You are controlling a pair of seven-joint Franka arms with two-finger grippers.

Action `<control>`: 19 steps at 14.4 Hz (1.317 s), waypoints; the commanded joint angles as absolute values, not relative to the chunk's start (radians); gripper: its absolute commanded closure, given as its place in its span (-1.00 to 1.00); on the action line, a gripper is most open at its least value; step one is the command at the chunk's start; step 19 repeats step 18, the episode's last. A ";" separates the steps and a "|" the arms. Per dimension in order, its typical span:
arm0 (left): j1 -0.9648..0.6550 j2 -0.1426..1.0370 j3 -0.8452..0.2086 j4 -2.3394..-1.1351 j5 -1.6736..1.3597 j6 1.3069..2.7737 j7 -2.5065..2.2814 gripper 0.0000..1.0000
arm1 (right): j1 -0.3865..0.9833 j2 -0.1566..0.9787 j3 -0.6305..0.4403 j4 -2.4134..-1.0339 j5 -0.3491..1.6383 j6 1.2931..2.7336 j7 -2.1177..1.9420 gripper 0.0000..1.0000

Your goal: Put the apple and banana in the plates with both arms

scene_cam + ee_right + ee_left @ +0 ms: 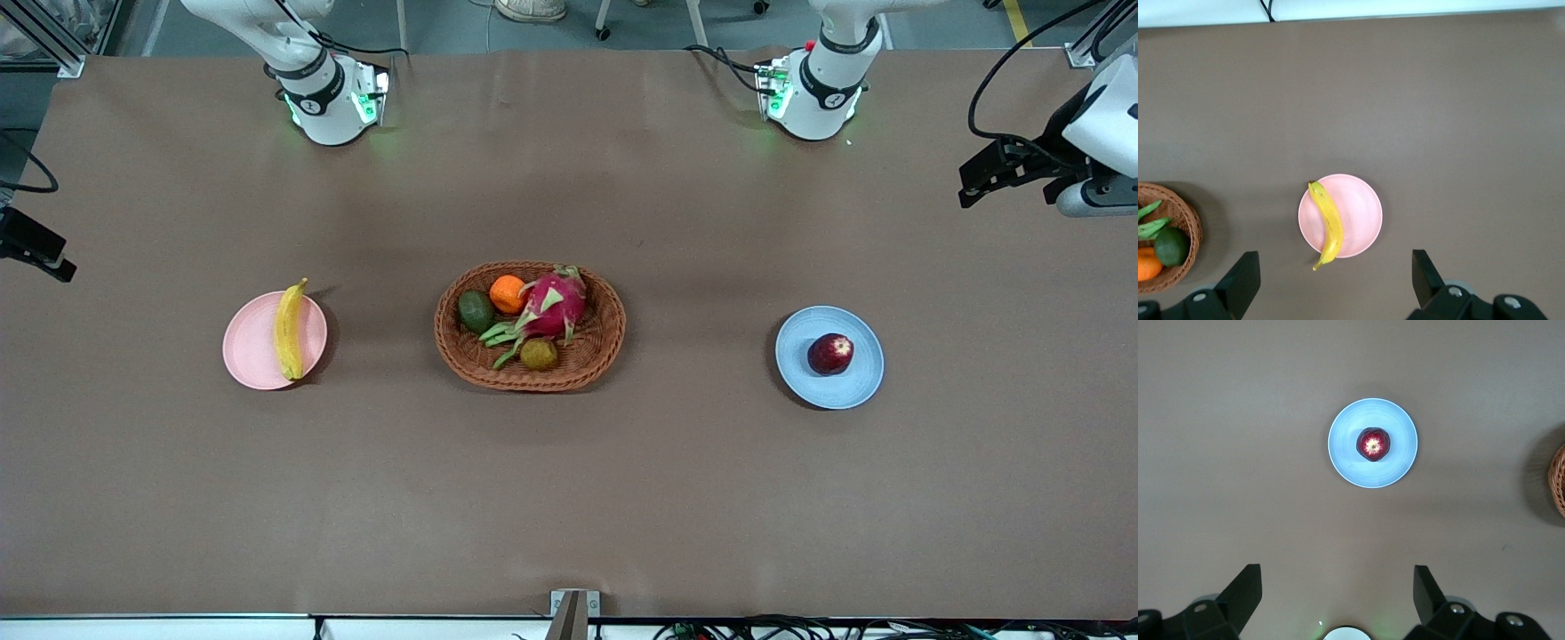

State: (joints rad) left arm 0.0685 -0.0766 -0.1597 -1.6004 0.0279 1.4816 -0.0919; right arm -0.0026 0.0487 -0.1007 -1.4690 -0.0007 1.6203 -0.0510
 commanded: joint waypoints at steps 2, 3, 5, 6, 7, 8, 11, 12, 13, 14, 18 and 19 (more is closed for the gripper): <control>0.075 -0.061 -0.161 -1.571 0.020 1.473 -0.077 -1.00 | 0.015 -0.003 -0.112 -1.532 -0.009 1.598 0.011 -1.00; 0.074 -0.061 -0.161 -1.571 0.020 1.473 -0.077 -1.00 | 0.017 -0.008 -0.112 -1.534 -0.009 1.603 0.006 -1.00; 0.074 -0.061 -0.161 -1.571 0.020 1.473 -0.078 -1.00 | 0.015 -0.009 -0.112 -1.539 -0.011 1.600 -0.003 -1.00; 0.074 -0.061 -0.161 -1.571 0.021 1.473 -0.078 -1.00 | 0.015 -0.017 -0.112 -1.554 -0.012 1.606 -0.011 -1.00; 0.072 -0.061 -0.161 -1.571 0.021 1.473 -0.078 -1.00 | 0.017 -0.029 -0.112 -1.571 -0.015 1.617 -0.012 -1.00; 0.071 -0.061 -0.163 -1.571 0.023 1.471 -0.078 -1.00 | 0.018 -0.044 -0.110 -1.592 -0.017 1.630 -0.012 -1.00; 0.066 -0.061 -0.164 -1.571 0.020 1.473 -0.095 -1.00 | 0.018 -0.109 -0.110 -1.683 -0.017 1.681 -0.011 -1.00; 0.066 -0.061 -0.164 -1.571 0.018 1.473 -0.098 -1.00 | 0.018 -0.110 -0.109 -1.683 -0.017 1.677 -0.011 -1.00; 0.064 -0.061 -0.164 -1.571 0.017 1.471 -0.101 -1.00 | 0.018 -0.110 -0.109 -1.683 -0.017 1.675 -0.012 -1.00; 0.064 -0.061 -0.164 -1.571 0.017 1.471 -0.101 -1.00 | 0.018 -0.110 -0.109 -1.683 -0.017 1.675 -0.012 -1.00; 0.061 -0.060 -0.167 -1.572 0.014 1.473 -0.101 -1.00 | 0.018 -0.110 -0.110 -1.683 -0.020 1.672 -0.014 -1.00; 0.061 -0.060 -0.167 -1.572 0.014 1.473 -0.101 -1.00 | 0.018 -0.110 -0.110 -1.683 -0.020 1.672 -0.014 -1.00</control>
